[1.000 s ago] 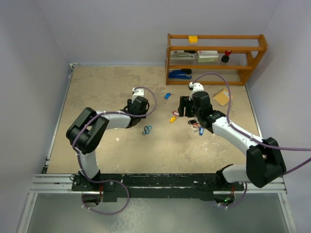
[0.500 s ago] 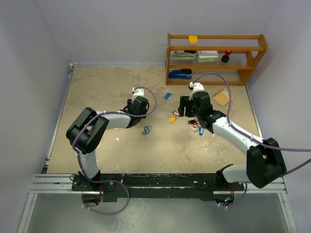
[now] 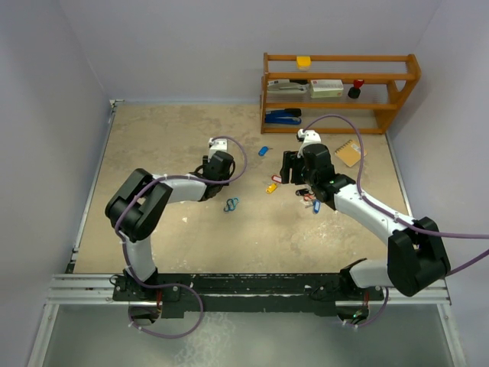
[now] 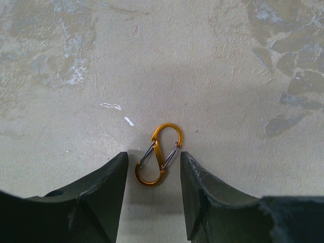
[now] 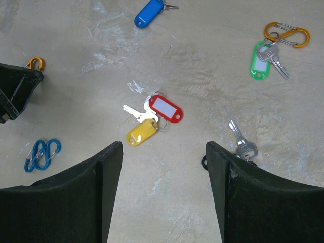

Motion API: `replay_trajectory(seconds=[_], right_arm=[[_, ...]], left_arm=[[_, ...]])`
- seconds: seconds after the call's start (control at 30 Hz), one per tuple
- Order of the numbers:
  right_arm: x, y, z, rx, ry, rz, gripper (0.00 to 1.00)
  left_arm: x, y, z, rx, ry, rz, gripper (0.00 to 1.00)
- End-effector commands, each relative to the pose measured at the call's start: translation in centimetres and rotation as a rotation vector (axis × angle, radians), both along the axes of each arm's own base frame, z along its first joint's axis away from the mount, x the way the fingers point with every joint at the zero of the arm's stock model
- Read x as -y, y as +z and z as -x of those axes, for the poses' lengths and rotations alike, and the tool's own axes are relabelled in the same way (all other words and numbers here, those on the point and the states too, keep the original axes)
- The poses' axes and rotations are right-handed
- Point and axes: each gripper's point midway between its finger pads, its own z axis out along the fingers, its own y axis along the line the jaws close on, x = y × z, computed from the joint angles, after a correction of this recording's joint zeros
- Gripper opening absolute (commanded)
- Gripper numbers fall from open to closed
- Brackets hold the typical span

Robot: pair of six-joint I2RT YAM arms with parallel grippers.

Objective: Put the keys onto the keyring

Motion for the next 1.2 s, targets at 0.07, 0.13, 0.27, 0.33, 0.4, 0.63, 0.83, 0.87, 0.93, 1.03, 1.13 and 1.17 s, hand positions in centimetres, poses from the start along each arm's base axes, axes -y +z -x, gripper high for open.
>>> replay_trajectory(seconds=[0.07, 0.13, 0.27, 0.33, 0.4, 0.63, 0.83, 0.87, 0.93, 1.03, 1.13, 1.17], right_arm=[[0.1, 1.5, -0.2, 0.042, -0.014, -0.008, 0.7], [0.1, 1.4, -0.1, 0.038, -0.01, -0.009, 0.7], [0.1, 1.4, -0.1, 0.036, -0.007, -0.009, 0.7], [0.0, 1.4, -0.1, 0.037, -0.006, -0.011, 0.7], [0.0, 1.4, -0.1, 0.037, -0.006, -0.011, 0.7], [0.0, 1.4, -0.1, 0.04, -0.007, -0.012, 0.7], [0.1, 1.1, -0.4, 0.038, -0.01, 0.002, 0.7], [0.1, 0.8, -0.5, 0.034, -0.009, 0.009, 0.7], [-0.1, 0.3, -0.6, 0.014, 0.001, 0.019, 0.7], [-0.6, -0.4, -1.0, -0.006, 0.022, 0.025, 0.69], [-1.2, -1.5, -1.4, -0.039, 0.041, 0.03, 0.69], [-1.4, -1.5, -1.8, -0.041, 0.044, 0.027, 0.68]], left_arm=[[-0.3, -2.5, 1.0, -0.08, -0.017, -0.042, 0.42], [-0.3, -2.6, 0.9, -0.083, -0.017, -0.043, 0.41], [-0.3, -2.6, 1.1, -0.086, -0.018, -0.045, 0.36], [-0.4, -2.6, 1.2, -0.091, -0.018, -0.048, 0.29], [-0.5, -2.5, 1.3, -0.091, -0.017, -0.047, 0.18], [-0.7, -1.6, 1.6, -0.084, -0.015, -0.039, 0.0], [-0.6, 0.6, 1.7, -0.054, -0.016, -0.008, 0.0], [-0.4, 1.3, 1.7, -0.045, -0.016, 0.004, 0.0], [-0.1, 3.2, 1.9, -0.018, -0.023, 0.042, 0.0], [0.1, 6.5, 2.2, 0.042, -0.023, 0.101, 0.0], [0.2, 8.8, 2.7, 0.081, -0.02, 0.143, 0.0], [0.3, 9.3, 2.9, 0.088, -0.021, 0.155, 0.0]])
